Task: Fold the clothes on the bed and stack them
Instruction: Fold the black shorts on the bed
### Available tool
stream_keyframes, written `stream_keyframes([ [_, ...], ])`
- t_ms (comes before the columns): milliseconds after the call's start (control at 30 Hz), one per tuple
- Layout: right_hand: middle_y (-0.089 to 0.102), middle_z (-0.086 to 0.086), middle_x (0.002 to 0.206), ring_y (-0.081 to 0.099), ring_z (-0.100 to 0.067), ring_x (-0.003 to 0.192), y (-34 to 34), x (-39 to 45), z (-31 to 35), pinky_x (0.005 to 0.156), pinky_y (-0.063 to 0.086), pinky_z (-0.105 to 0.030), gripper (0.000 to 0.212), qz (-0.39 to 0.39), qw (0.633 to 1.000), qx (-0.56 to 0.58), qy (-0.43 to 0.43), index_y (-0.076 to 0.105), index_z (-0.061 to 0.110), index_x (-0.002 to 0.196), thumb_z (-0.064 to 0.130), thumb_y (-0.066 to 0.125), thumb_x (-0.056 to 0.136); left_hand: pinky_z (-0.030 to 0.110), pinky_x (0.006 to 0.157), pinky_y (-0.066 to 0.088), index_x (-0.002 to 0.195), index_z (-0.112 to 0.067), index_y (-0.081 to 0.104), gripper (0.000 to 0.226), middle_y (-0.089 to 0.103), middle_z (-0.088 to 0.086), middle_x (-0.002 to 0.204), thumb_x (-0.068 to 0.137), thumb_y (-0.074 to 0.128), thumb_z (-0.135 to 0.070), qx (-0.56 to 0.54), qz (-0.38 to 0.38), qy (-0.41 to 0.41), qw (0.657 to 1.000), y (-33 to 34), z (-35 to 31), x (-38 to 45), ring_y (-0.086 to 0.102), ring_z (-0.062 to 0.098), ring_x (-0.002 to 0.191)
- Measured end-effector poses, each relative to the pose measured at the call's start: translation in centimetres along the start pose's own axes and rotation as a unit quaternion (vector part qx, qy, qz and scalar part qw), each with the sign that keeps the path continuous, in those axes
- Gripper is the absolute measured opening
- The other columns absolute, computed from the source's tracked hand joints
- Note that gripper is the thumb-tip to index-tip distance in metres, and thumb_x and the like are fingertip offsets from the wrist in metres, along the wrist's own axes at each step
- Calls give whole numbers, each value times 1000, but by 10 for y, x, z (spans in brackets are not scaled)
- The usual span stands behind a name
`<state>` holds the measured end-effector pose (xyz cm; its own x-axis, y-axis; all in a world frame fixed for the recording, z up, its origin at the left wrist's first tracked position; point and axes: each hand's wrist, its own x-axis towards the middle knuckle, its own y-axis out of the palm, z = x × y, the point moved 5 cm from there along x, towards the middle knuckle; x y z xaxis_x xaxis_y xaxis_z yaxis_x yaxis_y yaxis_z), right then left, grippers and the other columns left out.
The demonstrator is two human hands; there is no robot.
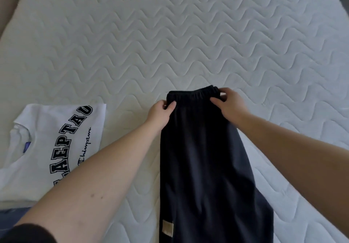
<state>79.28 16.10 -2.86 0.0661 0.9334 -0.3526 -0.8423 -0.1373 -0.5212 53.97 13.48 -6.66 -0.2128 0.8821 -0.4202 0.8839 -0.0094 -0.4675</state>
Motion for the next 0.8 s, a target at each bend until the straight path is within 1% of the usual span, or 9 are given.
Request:
stream_keyframes([
  [100, 67, 7, 111, 66, -18, 99, 11, 24, -3, 87, 52, -33, 44, 37, 999, 7, -1, 51, 27, 133, 25, 65, 92, 26, 72, 49, 114, -16, 62, 42, 68, -2, 106, 90, 59, -51, -13, -25, -11, 1000, 2, 3, 25, 65, 16, 93],
  [200, 53, 2, 138, 57, -17, 114, 17, 27, -20, 86, 49, -29, 64, 108, 993, 32, 33, 33, 29, 148, 26, 66, 93, 39, 95, 51, 136, -16, 48, 62, 56, -1, 132, 87, 67, -48, -70, 15, -70, 995, 9, 21, 34, 60, 19, 112],
  [300, 52, -1, 136, 57, -17, 104, 4, 2, -58, 70, 45, -24, 64, 94, 992, -2, 88, 34, 24, 148, 35, 64, 93, 41, 101, 48, 148, -18, 30, 80, 48, 3, 141, 84, 74, -39, -80, 27, -111, 990, 9, 50, 11, 56, 21, 117],
  [367, 57, -3, 128, 59, -18, 102, -8, -28, -87, 75, 48, -28, 55, 74, 991, -30, 107, 43, 20, 142, 37, 62, 93, 39, 102, 46, 149, -20, 28, 79, 49, 6, 140, 85, 72, -37, -36, 11, -97, 995, 6, 63, -17, 55, 21, 117],
  [433, 61, -1, 120, 60, -17, 101, -20, -64, -113, 81, 48, -30, 45, 64, 989, -74, 115, 52, 19, 135, 37, 60, 94, 36, 103, 42, 149, -19, 28, 76, 46, 7, 141, 87, 69, -34, 80, -28, -42, 996, 6, 64, -50, 50, 22, 123],
  [500, 62, 0, 113, 59, -15, 95, -28, -103, -140, 75, 44, -27, 39, 60, 984, -102, 132, 56, 19, 129, 37, 59, 95, 38, 106, 38, 148, -15, 33, 67, 43, 10, 141, 90, 65, -27, 196, -78, 53, 976, 14, 57, -90, 43, 25, 129],
  [567, 64, 1, 108, 59, -14, 87, -34, -141, -165, 69, 41, -26, 35, 49, 979, -120, 157, 58, 22, 125, 38, 59, 95, 42, 107, 40, 144, -12, 41, 58, 44, 11, 140, 91, 63, -20, 250, -75, 162, 952, 36, 43, -132, 42, 25, 130],
  [667, 61, 10, 88, 58, -9, 74, -37, -188, -193, 59, 40, -23, 32, 37, 972, -129, 192, 59, 23, 119, 42, 59, 93, 42, 110, 37, 146, -15, 42, 55, 40, 7, 149, 94, 59, -21, 328, 51, 299, 894, 91, 31, -183, 35, 23, 140],
  [800, 57, 11, 87, 55, -11, 78, -29, -222, -213, 64, 39, -24, 27, 18, 976, -114, 183, 56, 25, 109, 41, 65, 90, 38, 121, 12, 156, -29, 11, 69, 7, -1, 164, 98, 47, -43, 450, 178, 347, 804, 161, 42, -222, 4, 18, 151],
])
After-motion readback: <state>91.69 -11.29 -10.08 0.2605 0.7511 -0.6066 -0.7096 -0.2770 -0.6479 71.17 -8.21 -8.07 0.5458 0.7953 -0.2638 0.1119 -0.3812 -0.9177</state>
